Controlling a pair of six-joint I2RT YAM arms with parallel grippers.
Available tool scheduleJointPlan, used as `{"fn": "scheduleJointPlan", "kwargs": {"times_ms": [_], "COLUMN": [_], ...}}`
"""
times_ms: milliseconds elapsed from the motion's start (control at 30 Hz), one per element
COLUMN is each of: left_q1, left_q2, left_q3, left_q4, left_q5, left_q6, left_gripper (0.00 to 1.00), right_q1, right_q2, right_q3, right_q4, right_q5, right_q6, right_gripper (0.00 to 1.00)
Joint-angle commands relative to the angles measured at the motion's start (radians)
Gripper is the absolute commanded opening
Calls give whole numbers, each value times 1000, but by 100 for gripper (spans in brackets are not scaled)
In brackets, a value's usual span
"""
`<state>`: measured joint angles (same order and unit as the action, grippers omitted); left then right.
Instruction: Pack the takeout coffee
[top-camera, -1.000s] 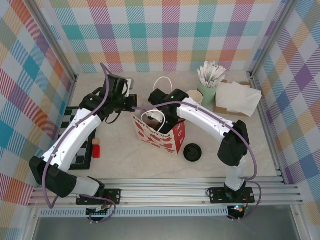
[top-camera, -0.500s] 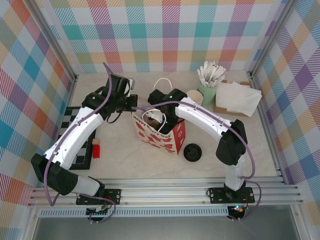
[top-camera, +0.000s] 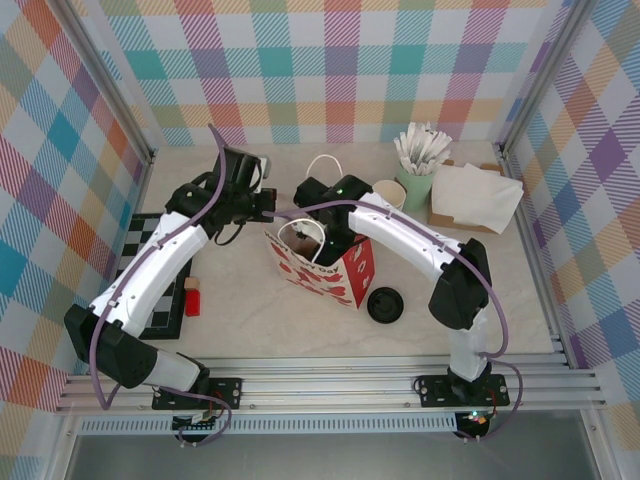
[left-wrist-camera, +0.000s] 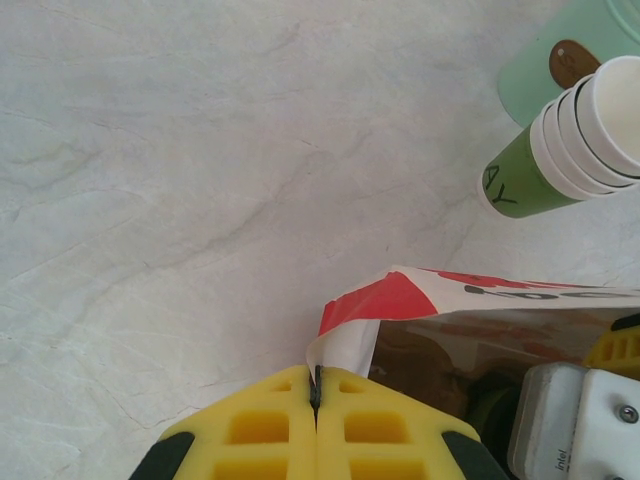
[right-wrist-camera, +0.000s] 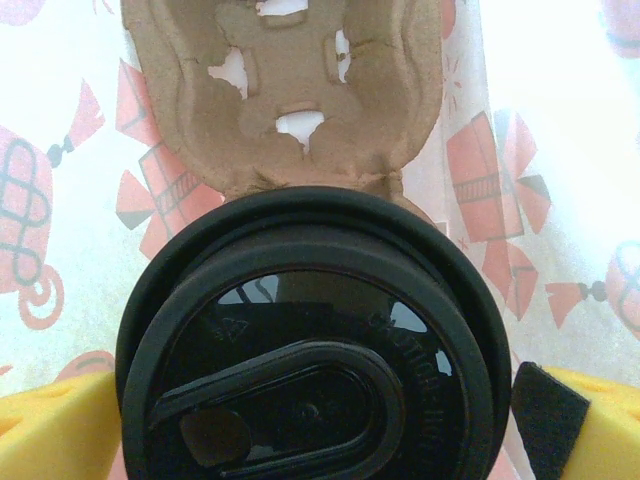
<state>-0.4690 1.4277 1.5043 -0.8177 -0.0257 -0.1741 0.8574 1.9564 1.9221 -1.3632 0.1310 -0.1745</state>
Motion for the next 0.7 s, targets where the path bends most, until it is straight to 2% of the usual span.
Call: {"fn": "scheduleJointPlan", "kwargs": {"times_ms": [0, 233, 433, 567, 667], "left_q1": [-6, -9, -30, -43, -43], "left_q2": [-2, -1, 20, 16, 11], "left_q3": [28, 59, 86, 92, 104], "left_q4": [-26, -45, -52, -47, -44], "left_q5": [-48, -59, -34, -53, -49], "left_q6": [24, 21, 17, 12, 14], "left_gripper": [0, 0, 0, 0, 0], "right_q1": [5, 5, 10, 10, 12], "right_q2": [2, -2, -28, 17, 32], "right_q3": [32, 40, 75, 137, 110], "right_q4": [-61, -56, 32, -30, -63], "right_q5": [13, 19, 45, 51, 39], "right_q6": [52, 54, 94, 135, 139], "right_gripper": [100, 100, 100, 100, 100]}}
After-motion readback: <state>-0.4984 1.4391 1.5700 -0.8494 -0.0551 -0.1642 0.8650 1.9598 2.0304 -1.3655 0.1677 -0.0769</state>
